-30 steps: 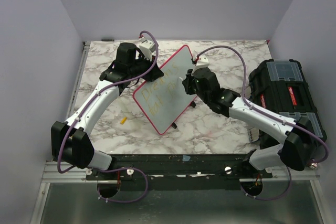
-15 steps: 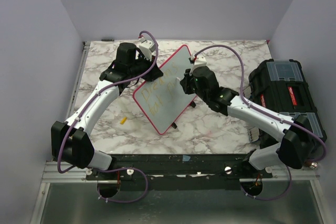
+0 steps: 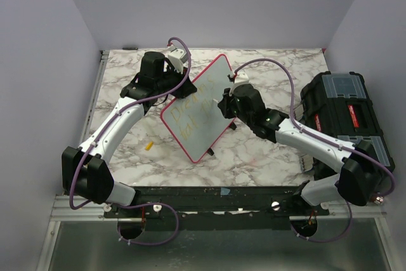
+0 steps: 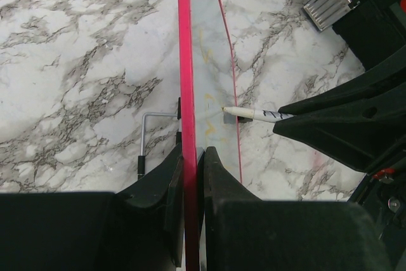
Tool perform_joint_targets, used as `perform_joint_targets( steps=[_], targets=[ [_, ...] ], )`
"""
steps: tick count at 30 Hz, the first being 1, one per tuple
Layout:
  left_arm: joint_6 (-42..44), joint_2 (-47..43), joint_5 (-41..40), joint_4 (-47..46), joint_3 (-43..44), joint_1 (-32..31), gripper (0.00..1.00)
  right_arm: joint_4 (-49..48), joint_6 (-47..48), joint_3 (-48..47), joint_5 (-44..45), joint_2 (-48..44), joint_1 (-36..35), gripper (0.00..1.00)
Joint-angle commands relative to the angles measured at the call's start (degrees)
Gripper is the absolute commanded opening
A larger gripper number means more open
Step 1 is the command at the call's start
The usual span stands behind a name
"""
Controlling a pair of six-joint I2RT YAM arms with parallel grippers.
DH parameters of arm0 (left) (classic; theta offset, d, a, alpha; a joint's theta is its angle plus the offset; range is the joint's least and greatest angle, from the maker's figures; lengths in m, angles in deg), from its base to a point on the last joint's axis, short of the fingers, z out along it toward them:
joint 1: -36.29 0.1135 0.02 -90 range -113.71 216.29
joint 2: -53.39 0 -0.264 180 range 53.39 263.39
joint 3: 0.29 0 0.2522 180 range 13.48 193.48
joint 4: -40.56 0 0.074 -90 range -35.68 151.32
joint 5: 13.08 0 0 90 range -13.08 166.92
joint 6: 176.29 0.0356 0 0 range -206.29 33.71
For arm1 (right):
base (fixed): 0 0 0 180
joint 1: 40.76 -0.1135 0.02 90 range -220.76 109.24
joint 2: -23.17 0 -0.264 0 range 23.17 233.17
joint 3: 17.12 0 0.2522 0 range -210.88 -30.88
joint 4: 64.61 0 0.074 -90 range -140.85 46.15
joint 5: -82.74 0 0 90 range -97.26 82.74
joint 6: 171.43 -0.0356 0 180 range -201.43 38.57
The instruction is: Write a sentence on the whiteboard
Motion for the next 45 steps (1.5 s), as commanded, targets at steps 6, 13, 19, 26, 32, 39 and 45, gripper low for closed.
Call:
perform_joint_targets(
  steps=[6,13,19,26,32,39,45],
  targets=[
    [7.26,1.29,-1.24,2.02,-2.07,-1.62,0.0,1.35,0.26,-0.8,2.13,0.46,-0.07,0.01],
    [7.26,1.43,-1.13,2.07,-2.07,-1.62,0.0,2.3,1.76,-3.92,4.15,2.0,-0.1,0.01],
    [7.26,1.61,-1.14,2.06,-1.89,-1.62,0.0,2.22,2.0,-5.34,4.01,2.74,-0.06,0.01],
    [7.26,1.78,-1.02,2.11,-1.89,-1.62,0.0,2.21,2.37,-6.85,3.84,3.16,-0.09,0.01],
    [7.26,1.78,-1.05,2.16,-1.8,-1.62,0.0,1.79,1.89,-6.37,3.15,3.35,-0.13,0.01],
    [7.26,1.69,-1.14,2.19,-1.94,-1.62,0.0,1.85,1.32,-4.45,2.92,3.05,-0.07,0.01],
    [7.26,1.57,-1.13,2.15,-1.89,-1.62,0.0,1.86,0.83,-2.29,2.65,2.27,-0.09,0.01]
  ],
)
